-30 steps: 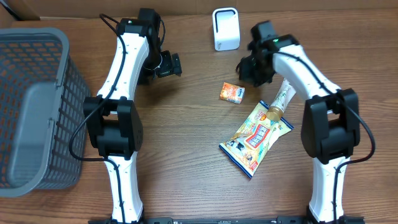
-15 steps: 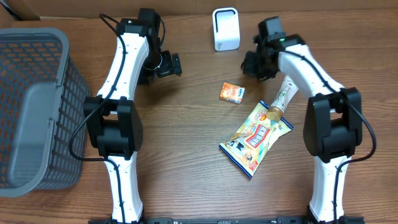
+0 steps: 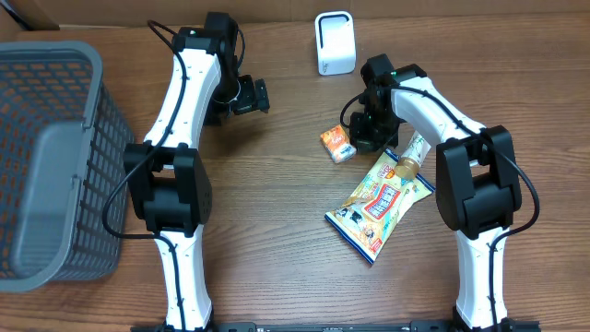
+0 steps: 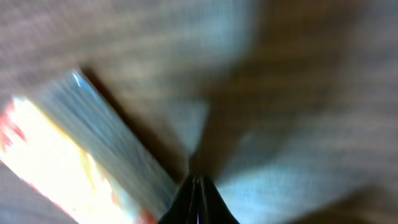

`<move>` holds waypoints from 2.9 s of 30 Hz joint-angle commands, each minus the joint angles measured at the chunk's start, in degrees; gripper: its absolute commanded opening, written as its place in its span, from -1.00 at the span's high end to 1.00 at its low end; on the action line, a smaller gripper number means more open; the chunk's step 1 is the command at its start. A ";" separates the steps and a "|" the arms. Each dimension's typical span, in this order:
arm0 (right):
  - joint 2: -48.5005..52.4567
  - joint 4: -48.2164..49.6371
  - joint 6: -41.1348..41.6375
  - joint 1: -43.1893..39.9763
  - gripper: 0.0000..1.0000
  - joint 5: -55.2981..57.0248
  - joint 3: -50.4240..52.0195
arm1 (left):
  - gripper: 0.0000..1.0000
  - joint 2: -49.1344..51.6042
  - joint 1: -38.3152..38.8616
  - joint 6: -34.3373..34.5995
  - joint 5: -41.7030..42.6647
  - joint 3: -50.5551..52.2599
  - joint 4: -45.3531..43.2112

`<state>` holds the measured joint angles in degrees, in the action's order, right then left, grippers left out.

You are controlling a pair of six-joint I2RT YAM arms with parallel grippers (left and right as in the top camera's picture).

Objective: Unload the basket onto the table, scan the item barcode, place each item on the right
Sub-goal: 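Grasp the orange Kleenex box with the right gripper and lift, then hold the orange box up to the white scanner with the right gripper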

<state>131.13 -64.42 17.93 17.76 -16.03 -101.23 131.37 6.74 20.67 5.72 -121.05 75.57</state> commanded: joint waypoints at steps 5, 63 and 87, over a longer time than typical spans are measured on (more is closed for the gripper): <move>-2.56 -1.07 -3.67 0.20 0.93 -14.69 -0.09 | -1.00 -0.22 0.02 0.13 -0.37 -0.17 -0.02; -5.20 6.64 -2.97 -1.11 0.93 -22.75 -4.72 | -1.00 -0.22 0.02 0.13 -0.35 -0.17 -0.02; -5.16 16.65 -13.77 -14.88 0.93 -73.94 -6.08 | -1.00 -0.22 0.02 0.13 -0.35 -0.17 -0.02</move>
<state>128.40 -49.15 6.74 3.79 -85.41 -106.08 131.37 6.74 20.67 5.72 -121.05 75.55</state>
